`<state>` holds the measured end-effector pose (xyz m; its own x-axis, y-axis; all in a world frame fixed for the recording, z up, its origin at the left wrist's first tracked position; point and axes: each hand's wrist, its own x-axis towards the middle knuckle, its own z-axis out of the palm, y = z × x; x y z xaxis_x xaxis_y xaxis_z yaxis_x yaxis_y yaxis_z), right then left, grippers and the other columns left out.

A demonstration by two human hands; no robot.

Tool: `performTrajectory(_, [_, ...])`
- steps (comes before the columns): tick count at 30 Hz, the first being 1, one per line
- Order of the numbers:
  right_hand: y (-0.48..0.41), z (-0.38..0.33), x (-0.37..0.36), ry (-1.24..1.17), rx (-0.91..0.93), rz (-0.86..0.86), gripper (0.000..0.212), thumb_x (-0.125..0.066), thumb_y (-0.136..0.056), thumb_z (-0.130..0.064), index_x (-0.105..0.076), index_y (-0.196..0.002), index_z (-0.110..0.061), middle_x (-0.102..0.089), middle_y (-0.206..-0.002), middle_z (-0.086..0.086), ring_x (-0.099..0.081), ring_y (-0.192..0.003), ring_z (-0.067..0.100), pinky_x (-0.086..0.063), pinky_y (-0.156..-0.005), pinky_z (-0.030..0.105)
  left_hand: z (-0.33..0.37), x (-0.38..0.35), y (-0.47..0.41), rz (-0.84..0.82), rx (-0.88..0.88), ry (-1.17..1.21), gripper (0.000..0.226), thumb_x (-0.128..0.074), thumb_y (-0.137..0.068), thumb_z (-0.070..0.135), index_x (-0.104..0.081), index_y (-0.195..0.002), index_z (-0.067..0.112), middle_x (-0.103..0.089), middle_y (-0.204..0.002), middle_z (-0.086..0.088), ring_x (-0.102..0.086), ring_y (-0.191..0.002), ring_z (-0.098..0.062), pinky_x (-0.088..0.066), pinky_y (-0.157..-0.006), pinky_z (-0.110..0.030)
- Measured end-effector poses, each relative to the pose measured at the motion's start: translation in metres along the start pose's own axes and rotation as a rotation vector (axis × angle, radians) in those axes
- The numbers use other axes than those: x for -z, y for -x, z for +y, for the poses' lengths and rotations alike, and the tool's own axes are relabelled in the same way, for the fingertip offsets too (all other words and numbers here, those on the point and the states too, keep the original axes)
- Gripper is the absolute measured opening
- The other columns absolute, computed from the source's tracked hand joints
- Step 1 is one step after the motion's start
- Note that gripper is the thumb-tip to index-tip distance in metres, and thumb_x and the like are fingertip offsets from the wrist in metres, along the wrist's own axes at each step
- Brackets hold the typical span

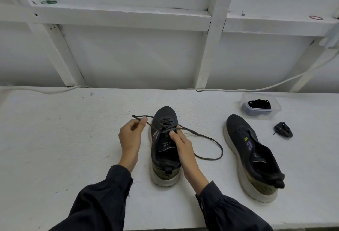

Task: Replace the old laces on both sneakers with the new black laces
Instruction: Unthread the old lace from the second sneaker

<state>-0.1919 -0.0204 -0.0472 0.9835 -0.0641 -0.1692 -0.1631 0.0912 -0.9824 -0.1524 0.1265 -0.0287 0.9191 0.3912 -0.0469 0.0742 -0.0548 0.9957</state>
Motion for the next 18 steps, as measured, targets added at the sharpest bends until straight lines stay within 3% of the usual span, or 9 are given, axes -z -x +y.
performTrajectory(3, [-0.001, 0.001, 0.002, -0.005, 0.006, 0.003, 0.026, -0.055, -0.092, -0.036, -0.064, -0.105, -0.015, -0.07, -0.107, 0.009, -0.064, -0.106, 0.026, -0.05, -0.092, 0.039, -0.006, -0.002, 0.006, -0.16, 0.053, -0.074, 0.028, -0.071, -0.086, 0.039, -0.069, -0.076, 0.013, -0.062, -0.066, 0.006, -0.054, -0.066, -0.009, -0.042, -0.064, -0.024])
performTrajectory(6, [0.0, 0.001, 0.0, -0.013, 0.0, 0.002, 0.027, -0.056, -0.088, -0.039, -0.066, -0.104, -0.018, -0.069, -0.107, 0.01, -0.064, -0.106, 0.026, -0.049, -0.094, 0.041, -0.014, -0.004, 0.009, -0.313, 0.05, -0.15, 0.018, -0.077, -0.081, 0.035, -0.075, -0.081, 0.017, -0.074, -0.078, 0.004, -0.068, -0.08, -0.012, -0.053, -0.077, -0.028])
performTrajectory(8, [0.0, 0.0, 0.0, -0.02, -0.005, -0.001, 0.024, -0.057, -0.091, -0.036, -0.066, -0.105, -0.019, -0.07, -0.109, 0.007, -0.064, -0.107, 0.025, -0.049, -0.096, 0.042, -0.011, -0.005, 0.005, -0.243, 0.0, -0.153, 0.016, -0.075, -0.083, 0.029, -0.074, -0.082, 0.014, -0.073, -0.078, 0.001, -0.066, -0.078, -0.013, -0.051, -0.074, -0.025])
performTrajectory(11, [0.001, -0.001, 0.002, -0.034, -0.008, -0.006, 0.017, -0.055, -0.097, -0.028, -0.066, -0.108, -0.021, -0.07, -0.111, 0.005, -0.064, -0.11, 0.023, -0.049, -0.097, 0.038, 0.0, -0.002, -0.005, 0.03, -0.023, -0.047, 0.021, -0.07, -0.088, 0.03, -0.069, -0.084, 0.01, -0.063, -0.073, 0.003, -0.054, -0.07, -0.011, -0.043, -0.066, -0.023])
performTrajectory(13, [0.001, -0.001, 0.002, -0.026, 0.01, -0.015, 0.02, -0.053, -0.098, -0.026, -0.066, -0.114, -0.025, -0.07, -0.113, 0.0, -0.063, -0.112, 0.02, -0.049, -0.098, 0.037, 0.003, 0.002, -0.01, 0.045, 0.012, -0.003, 0.024, -0.067, -0.09, 0.034, -0.068, -0.087, 0.01, -0.059, -0.073, 0.002, -0.051, -0.071, -0.012, -0.041, -0.065, -0.024])
performTrajectory(16, [0.001, -0.002, 0.001, -0.002, 0.033, -0.024, 0.032, -0.052, -0.099, -0.028, -0.059, -0.128, -0.041, -0.069, -0.119, -0.011, -0.061, -0.115, 0.009, -0.047, -0.1, 0.032, -0.003, 0.004, -0.002, -0.186, 0.046, -0.118, 0.028, -0.068, -0.087, 0.04, -0.069, -0.082, 0.012, -0.061, -0.071, 0.005, -0.054, -0.071, -0.011, -0.043, -0.067, -0.024])
performTrajectory(18, [0.0, -0.001, 0.0, 0.006, 0.041, -0.015, 0.03, -0.052, -0.099, -0.028, -0.061, -0.123, -0.044, -0.07, -0.117, -0.008, -0.063, -0.113, 0.012, -0.048, -0.101, 0.038, -0.011, 0.003, 0.005, -0.324, 0.021, -0.164, 0.024, -0.073, -0.084, 0.038, -0.072, -0.079, 0.015, -0.069, -0.074, 0.006, -0.063, -0.076, -0.013, -0.049, -0.074, -0.026])
